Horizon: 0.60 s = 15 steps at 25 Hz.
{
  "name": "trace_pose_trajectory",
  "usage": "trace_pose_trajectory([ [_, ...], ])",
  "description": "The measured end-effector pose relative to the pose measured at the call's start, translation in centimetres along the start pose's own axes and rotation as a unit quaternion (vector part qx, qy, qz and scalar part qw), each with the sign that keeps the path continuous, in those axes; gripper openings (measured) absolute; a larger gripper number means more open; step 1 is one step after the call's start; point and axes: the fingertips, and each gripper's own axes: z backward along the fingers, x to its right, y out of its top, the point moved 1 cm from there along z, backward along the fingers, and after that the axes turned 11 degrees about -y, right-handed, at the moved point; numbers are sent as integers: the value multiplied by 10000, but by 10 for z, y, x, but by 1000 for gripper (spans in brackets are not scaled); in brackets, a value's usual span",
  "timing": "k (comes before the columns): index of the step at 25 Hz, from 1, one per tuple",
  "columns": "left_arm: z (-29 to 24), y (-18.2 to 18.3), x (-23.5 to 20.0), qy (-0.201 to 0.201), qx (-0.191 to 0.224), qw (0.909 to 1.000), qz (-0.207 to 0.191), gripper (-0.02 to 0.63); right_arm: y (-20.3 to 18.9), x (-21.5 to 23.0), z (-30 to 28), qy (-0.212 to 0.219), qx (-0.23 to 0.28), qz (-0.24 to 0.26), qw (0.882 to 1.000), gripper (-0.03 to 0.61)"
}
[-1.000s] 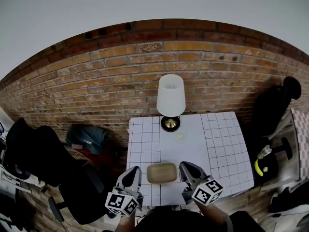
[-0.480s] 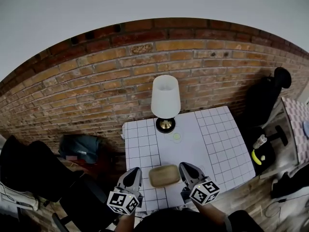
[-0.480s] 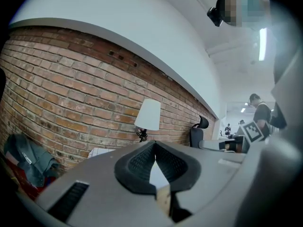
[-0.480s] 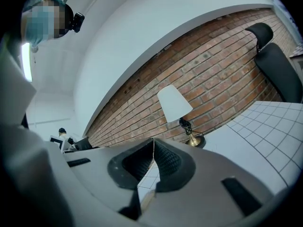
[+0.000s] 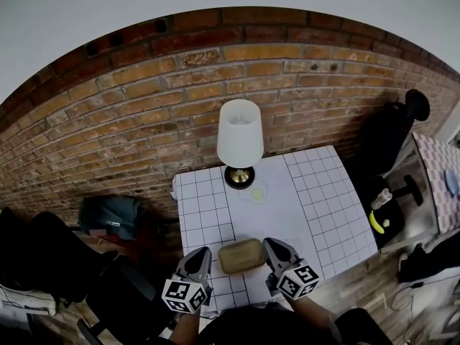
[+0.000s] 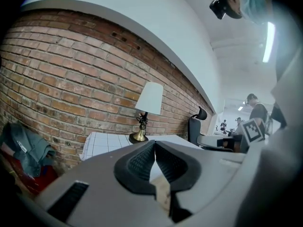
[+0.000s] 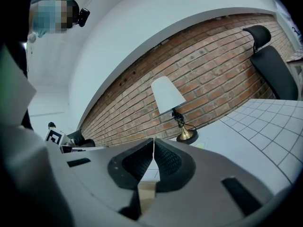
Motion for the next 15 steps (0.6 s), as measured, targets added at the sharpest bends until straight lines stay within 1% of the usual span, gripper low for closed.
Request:
trace_pose_trajectory([
  [5,-4,-27,-6,35,-307,9993,207,11,-26,12,-8,-216,-397,33,9990,6],
  [11,-7,-50,-12,104,-514,9977,427,13,-52,22,-14,-303,-801,91,9963,7],
  [13,-9,-57,-13,103,-591,9968,526,26,-59,26,-16,-333,-932,30,9951,8],
  [14,-10,-61,-13,100,-637,9962,593,53,-62,28,-16,-353,-990,-13,9945,22],
  [15,-11,-65,-13,96,-687,9954,667,83,-65,30,-17,-379,-1041,-53,9938,76],
])
